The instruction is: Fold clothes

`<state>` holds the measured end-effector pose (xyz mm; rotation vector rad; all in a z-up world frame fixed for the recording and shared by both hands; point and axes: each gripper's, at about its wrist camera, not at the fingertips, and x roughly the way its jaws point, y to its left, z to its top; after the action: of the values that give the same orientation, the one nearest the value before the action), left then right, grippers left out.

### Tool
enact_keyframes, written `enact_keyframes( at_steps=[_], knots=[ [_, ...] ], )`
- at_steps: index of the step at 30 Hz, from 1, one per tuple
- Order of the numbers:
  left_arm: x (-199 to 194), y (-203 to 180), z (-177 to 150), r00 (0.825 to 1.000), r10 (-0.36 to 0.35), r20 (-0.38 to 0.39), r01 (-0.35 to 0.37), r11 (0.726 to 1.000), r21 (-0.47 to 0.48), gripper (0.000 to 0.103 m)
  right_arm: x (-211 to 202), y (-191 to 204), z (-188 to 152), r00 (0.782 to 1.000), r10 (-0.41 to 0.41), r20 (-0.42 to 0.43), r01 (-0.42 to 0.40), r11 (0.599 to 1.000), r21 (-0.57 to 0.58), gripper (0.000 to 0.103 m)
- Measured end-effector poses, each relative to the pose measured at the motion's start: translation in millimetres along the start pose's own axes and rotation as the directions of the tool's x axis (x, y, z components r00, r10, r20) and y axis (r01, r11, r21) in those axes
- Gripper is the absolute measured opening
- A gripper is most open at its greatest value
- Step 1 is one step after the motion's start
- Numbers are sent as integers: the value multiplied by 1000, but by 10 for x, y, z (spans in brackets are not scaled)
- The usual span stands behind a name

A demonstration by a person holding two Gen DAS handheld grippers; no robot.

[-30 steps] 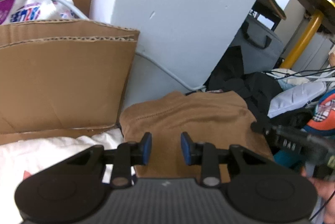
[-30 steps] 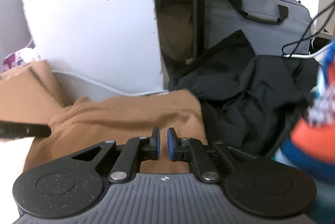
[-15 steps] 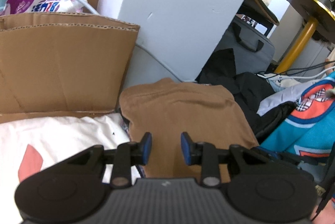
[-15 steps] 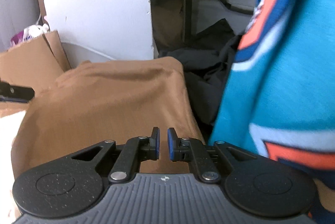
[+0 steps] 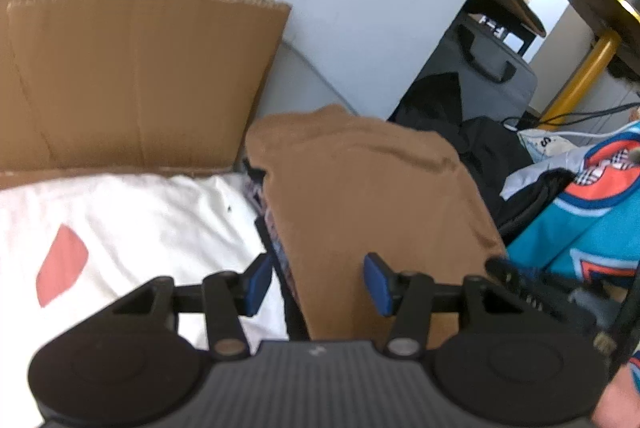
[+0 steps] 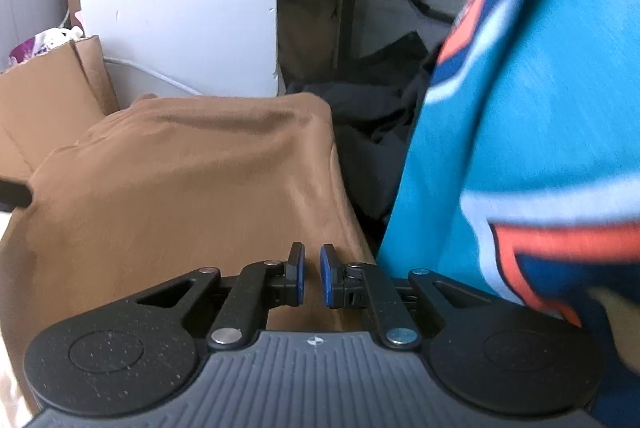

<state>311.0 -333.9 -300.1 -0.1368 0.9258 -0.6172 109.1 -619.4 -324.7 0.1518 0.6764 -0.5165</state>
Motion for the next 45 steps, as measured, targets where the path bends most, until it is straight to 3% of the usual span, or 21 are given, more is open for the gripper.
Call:
enact_keyframes(
  at_steps=[9, 25, 33, 38, 43, 45],
  knots=[
    [-35, 17, -184, 999, -20, -31, 20, 1000, 10, 54, -4, -140, -163, 996, -84, -34, 84, 996, 11, 13],
    [-68, 97, -582, 995, -73, -63, 71, 997, -34, 53, -419, -208, -565, 994, -108, -21, 107, 993, -46, 17],
    [-128, 182, -698, 994, -81, -71, 76, 994, -72, 45, -672, -279, -783, 992, -119, -53, 117, 993, -28, 17],
    [-127, 183, -890, 988, -93, -126, 81, 992, -92, 42, -756, -342, -883, 987, -141, -79, 142, 990, 4, 17],
    [-77, 183, -1011, 982, -116, -150, 101, 990, -102, 44, -870, -404, -903, 988, -137, -70, 140, 989, 41, 17],
    [-53, 181, -1047, 981, -121, -154, 105, 989, -104, 51, -904, -402, -880, 991, -122, -56, 125, 991, 55, 17]
  ],
)
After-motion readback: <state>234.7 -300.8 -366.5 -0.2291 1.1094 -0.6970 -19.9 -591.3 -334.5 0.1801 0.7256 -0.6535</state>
